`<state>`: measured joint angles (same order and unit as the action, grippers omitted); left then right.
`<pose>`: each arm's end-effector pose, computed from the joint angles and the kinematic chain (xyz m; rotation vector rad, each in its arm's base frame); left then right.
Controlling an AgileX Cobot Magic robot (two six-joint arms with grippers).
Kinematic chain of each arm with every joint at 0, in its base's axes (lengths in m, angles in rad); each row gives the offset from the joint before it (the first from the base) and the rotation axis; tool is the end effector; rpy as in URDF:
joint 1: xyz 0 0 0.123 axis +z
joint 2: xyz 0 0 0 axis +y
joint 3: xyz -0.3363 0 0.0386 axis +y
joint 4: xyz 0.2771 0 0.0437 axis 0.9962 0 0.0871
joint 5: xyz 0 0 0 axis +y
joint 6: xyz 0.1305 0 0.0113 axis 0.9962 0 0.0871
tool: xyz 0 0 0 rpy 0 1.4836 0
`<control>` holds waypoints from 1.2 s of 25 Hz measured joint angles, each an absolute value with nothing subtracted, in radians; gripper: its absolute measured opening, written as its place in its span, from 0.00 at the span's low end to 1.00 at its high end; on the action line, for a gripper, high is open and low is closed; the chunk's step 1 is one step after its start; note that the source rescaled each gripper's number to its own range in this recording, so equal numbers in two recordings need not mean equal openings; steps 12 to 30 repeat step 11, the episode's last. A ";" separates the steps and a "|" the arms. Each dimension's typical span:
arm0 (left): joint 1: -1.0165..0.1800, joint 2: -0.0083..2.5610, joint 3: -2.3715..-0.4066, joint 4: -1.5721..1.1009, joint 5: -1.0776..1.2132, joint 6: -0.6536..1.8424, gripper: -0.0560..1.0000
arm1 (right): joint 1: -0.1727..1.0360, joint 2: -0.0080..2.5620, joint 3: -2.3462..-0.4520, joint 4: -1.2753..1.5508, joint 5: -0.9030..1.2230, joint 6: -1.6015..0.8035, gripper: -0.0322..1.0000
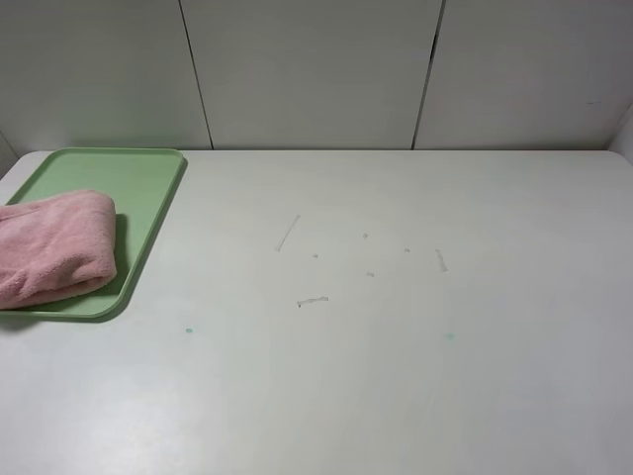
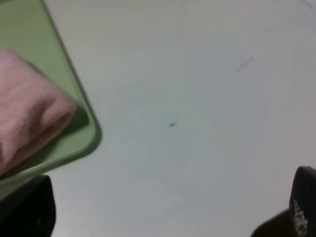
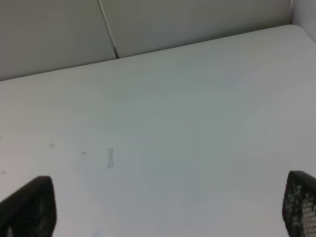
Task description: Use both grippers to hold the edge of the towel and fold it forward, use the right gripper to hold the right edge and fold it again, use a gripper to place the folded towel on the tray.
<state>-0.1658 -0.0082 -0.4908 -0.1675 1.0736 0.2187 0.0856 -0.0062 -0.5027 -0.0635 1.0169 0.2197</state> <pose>-0.0026 -0.0190 0.2697 0.4006 2.0113 -0.1680 0.0041 -0.0067 0.2793 0.1351 1.9875 0.1218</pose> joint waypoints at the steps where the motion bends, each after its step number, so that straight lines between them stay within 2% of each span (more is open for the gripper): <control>1: -0.156 -0.008 -0.491 -0.167 1.074 0.219 0.94 | 0.086 -0.006 -0.503 -0.063 1.017 0.220 1.00; 30: -0.149 -0.008 -0.491 -0.168 1.074 0.219 0.94 | 0.086 -0.006 -0.503 -0.063 1.017 0.220 1.00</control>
